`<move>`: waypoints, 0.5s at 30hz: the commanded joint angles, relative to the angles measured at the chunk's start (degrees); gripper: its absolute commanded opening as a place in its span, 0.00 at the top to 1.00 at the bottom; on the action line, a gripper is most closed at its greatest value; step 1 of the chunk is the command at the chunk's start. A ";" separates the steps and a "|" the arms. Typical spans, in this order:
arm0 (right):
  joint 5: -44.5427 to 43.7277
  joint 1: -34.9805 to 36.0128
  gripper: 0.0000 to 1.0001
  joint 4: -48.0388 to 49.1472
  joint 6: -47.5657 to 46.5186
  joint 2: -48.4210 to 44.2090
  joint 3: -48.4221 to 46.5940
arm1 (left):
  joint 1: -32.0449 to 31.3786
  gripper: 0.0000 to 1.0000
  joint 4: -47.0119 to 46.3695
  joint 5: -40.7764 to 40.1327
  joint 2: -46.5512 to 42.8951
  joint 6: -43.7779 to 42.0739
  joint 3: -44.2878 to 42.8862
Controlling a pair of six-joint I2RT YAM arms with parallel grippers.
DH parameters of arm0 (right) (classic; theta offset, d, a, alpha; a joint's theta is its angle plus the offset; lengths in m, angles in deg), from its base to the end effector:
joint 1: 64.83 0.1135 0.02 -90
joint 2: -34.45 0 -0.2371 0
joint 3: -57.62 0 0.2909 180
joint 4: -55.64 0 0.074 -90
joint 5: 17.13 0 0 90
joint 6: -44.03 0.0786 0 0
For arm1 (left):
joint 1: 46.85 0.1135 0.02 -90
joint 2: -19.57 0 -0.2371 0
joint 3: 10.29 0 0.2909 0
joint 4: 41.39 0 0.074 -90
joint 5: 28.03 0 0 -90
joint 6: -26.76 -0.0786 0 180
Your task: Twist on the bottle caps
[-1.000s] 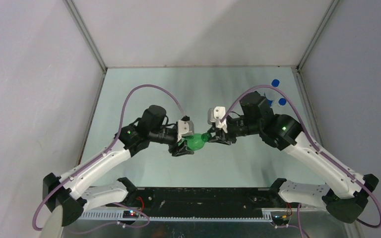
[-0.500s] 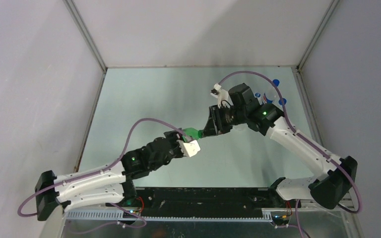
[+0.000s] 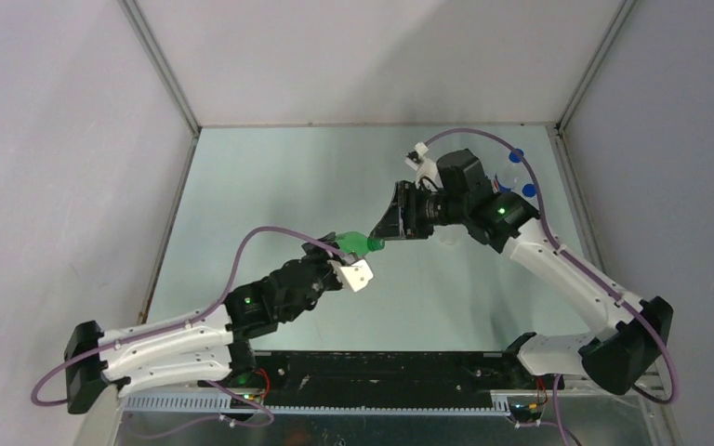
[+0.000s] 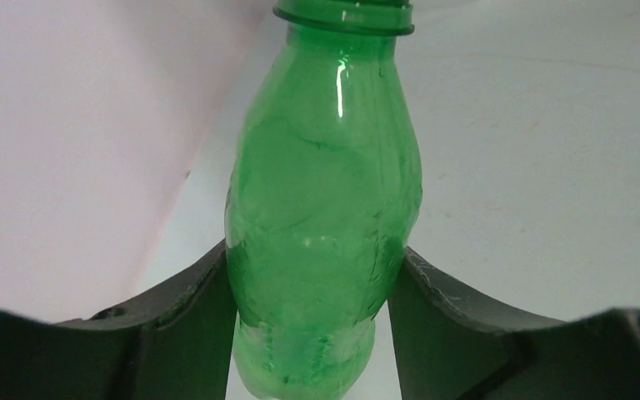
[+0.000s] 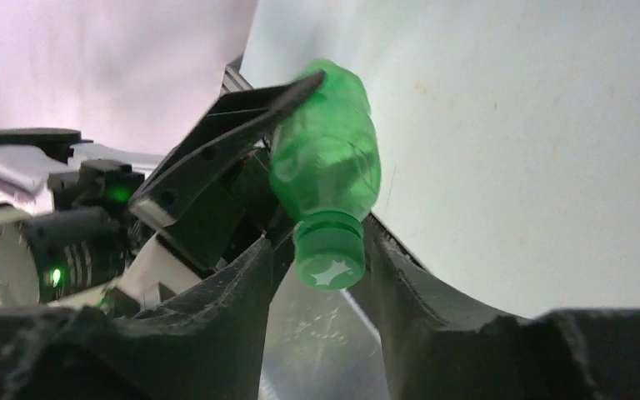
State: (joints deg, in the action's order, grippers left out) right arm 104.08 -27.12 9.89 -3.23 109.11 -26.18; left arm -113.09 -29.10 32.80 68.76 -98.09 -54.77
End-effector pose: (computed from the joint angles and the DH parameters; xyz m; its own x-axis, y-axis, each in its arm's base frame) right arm 0.2582 0.2511 0.3041 -0.9249 0.0186 -0.3798 -0.3057 0.5576 0.7717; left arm 0.1525 -0.2512 0.2274 0.2527 0.6644 -0.7034 0.5690 0.4859 0.6634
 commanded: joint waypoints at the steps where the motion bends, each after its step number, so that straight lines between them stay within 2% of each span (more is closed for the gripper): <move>1: -0.27 0.19 0.48 10.08 -12.19 -5.89 -0.79 | 5.66 1.00 6.21 17.02 -3.24 4.82 -2.05; 2: 0.46 0.24 0.44 10.27 -14.15 -6.48 -0.79 | 6.90 1.00 7.31 19.49 -3.60 5.59 -2.73; 4: 2.18 0.21 0.39 9.88 -21.24 -8.11 -0.79 | 11.27 1.00 11.11 29.61 -3.47 6.38 -4.44; 6: 4.33 0.26 0.37 8.22 -29.69 -9.76 -0.79 | 15.44 1.00 14.97 42.52 -2.30 6.61 -6.83; 8: 6.20 0.63 0.37 5.46 -39.26 -12.05 -0.79 | 18.47 1.00 18.30 50.49 -0.62 6.35 -9.38; 12: 6.50 3.01 0.37 -0.44 -59.18 -14.68 -0.63 | 22.53 1.00 23.27 63.35 3.60 5.74 -14.29; 15: 3.81 6.50 0.36 -4.33 -68.88 -16.39 0.24 | 23.79 1.00 27.62 68.75 7.25 4.51 -18.25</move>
State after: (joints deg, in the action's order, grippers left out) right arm 108.67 -24.30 11.10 -51.25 94.85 -26.18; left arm -90.88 -8.10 85.34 72.80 -93.21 -67.90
